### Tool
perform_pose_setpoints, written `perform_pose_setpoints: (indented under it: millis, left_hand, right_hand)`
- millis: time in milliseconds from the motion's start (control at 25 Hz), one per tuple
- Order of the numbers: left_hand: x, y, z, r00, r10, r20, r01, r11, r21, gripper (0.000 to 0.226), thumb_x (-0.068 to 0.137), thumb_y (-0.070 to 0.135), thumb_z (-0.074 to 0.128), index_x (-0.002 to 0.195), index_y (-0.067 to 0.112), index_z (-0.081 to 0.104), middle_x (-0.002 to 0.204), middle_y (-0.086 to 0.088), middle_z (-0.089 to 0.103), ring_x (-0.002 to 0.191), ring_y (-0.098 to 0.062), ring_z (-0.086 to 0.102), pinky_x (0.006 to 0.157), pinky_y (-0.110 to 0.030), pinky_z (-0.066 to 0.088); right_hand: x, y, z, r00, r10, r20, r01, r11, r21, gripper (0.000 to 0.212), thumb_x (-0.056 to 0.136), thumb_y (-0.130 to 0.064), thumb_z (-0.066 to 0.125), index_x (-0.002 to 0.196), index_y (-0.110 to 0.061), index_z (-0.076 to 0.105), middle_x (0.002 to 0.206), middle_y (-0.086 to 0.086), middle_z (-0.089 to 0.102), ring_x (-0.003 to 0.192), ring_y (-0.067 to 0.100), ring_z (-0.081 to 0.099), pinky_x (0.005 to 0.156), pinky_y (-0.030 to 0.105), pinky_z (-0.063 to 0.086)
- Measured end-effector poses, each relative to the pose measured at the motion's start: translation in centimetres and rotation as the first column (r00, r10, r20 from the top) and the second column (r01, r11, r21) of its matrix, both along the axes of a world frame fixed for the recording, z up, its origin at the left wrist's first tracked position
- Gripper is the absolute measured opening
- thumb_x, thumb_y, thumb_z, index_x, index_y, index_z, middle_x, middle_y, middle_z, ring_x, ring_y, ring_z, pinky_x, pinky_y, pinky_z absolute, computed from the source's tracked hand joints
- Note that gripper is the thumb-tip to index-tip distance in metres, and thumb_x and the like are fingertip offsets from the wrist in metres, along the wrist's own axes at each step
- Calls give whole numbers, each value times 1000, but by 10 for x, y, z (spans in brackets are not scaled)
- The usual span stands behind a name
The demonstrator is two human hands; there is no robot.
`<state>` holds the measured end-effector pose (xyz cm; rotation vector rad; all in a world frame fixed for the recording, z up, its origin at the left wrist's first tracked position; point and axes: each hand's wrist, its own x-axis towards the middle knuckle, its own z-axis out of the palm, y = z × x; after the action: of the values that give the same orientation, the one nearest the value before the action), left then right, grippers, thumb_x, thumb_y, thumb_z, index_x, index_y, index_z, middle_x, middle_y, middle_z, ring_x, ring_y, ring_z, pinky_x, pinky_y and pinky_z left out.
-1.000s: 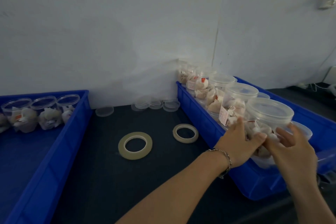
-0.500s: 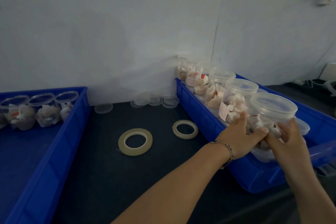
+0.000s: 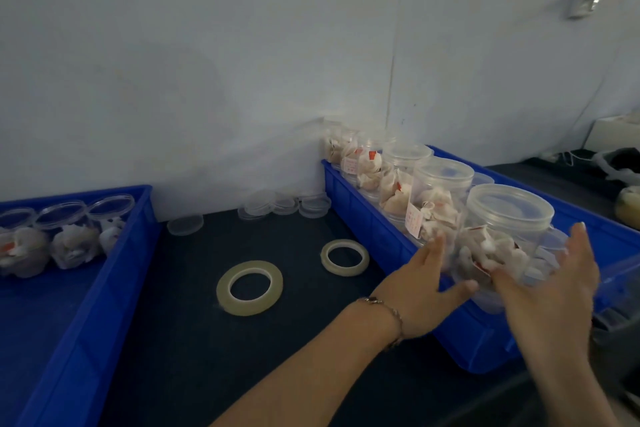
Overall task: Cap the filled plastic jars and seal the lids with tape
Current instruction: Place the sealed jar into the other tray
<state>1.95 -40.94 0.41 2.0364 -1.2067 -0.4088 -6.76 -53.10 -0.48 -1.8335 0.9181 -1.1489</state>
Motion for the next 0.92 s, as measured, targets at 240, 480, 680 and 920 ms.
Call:
perform_pose_setpoints:
  millis: [240, 480, 680, 920]
  left_hand:
    - [18, 115, 22, 968, 133, 211, -165, 976, 143, 82, 91, 57, 42, 147, 36, -14, 157, 15, -13, 143, -4, 0, 115, -24, 12]
    - [24, 292, 29, 868, 466, 172, -486, 868, 98, 67, 71, 75, 38, 134, 55, 28, 137, 42, 17, 116, 32, 16, 89, 7, 15]
    - [49, 390, 19, 713, 679, 176, -702, 690, 179, 46, 88, 54, 48, 132, 42, 41, 134, 28, 35, 120, 8, 36, 99, -9, 27]
    - [84, 441, 16, 559, 798, 227, -829, 533, 169, 53, 87, 60, 47, 135, 37, 42, 132, 23, 45, 119, 2, 45, 94, -14, 36]
  right_hand:
    - [35, 109, -18, 930, 327, 168, -282, 927, -247, 62, 80, -4, 67, 133, -22, 42, 128, -3, 46, 112, 9, 49, 92, 33, 44]
    - [66, 194, -16, 732, 676, 88, -639, 726, -255, 52, 82, -5, 63, 106, -49, 49, 104, -30, 55, 95, -7, 57, 80, 6, 43]
    - [102, 271, -9, 493, 861, -126, -860, 459, -224, 45, 85, -4, 65, 89, -47, 53, 85, -19, 61, 88, -4, 60, 74, 9, 46]
    - [146, 347, 2, 185, 954, -234, -974, 146, -176, 40, 91, -8, 55, 88, -48, 54, 93, -23, 58, 86, -1, 60, 75, 13, 48]
